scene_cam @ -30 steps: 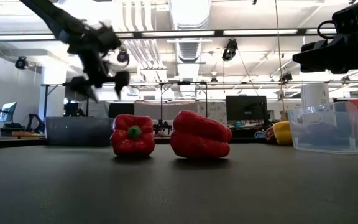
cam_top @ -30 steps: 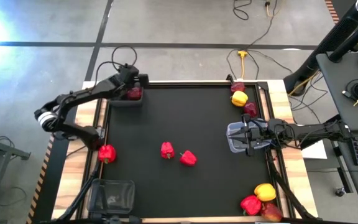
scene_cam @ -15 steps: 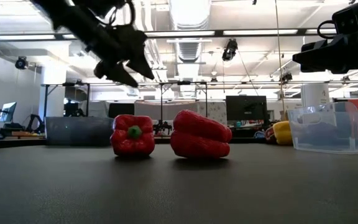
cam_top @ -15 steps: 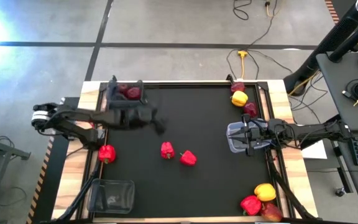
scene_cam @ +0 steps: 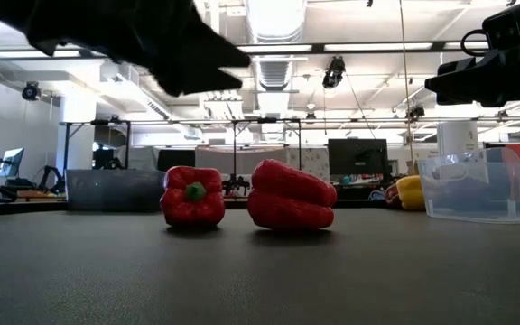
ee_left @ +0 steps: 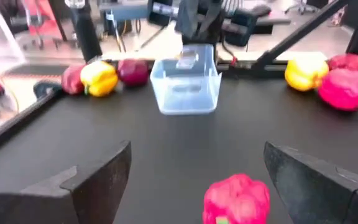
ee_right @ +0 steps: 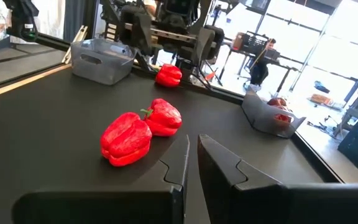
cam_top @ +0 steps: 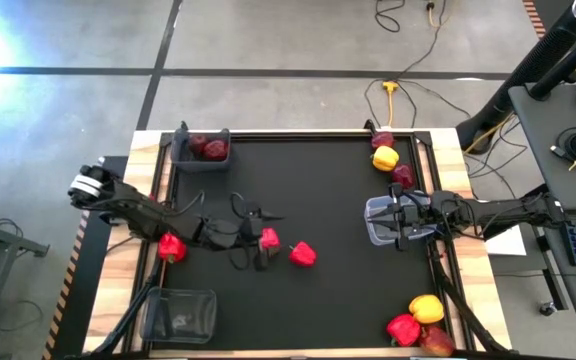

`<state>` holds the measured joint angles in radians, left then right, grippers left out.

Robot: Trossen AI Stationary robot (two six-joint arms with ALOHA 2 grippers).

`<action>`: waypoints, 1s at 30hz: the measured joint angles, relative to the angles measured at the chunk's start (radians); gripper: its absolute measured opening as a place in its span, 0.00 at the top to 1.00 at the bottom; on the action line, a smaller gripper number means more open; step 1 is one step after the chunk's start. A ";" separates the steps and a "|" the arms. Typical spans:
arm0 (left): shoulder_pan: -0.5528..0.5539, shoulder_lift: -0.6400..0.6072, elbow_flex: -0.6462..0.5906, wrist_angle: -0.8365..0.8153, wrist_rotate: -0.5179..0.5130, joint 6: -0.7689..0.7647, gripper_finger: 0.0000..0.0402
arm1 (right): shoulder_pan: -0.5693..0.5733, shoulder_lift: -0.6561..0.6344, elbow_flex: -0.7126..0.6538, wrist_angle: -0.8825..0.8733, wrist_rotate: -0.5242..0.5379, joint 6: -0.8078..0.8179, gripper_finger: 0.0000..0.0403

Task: Sort produce into baskets
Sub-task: Put the red apple into the top black bin

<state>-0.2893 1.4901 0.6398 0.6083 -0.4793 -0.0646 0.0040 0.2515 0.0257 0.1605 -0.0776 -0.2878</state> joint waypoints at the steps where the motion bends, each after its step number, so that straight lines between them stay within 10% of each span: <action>1: 0.001 0.018 0.015 0.023 0.001 0.015 0.14 | 0.000 0.000 0.000 0.000 0.000 0.000 0.93; 10: -0.006 0.103 0.133 -0.095 0.027 0.022 0.14 | 0.000 0.001 -0.001 0.211 -0.023 0.007 0.93; 14: -0.009 0.077 0.137 -0.120 0.027 0.032 0.14 | 0.000 0.008 -0.001 0.378 -0.054 0.290 0.93; 17: -0.009 0.022 0.131 -0.153 0.020 0.067 0.14 | -0.002 0.022 0.006 0.485 0.156 0.565 0.93; 30: -0.003 -0.115 0.118 -0.226 -0.087 0.111 0.14 | -0.023 0.386 0.531 -0.252 0.433 0.433 0.93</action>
<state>-0.2919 1.3753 0.7577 0.3821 -0.5667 0.0463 -0.0190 0.6372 0.5563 -0.0918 0.3557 0.1448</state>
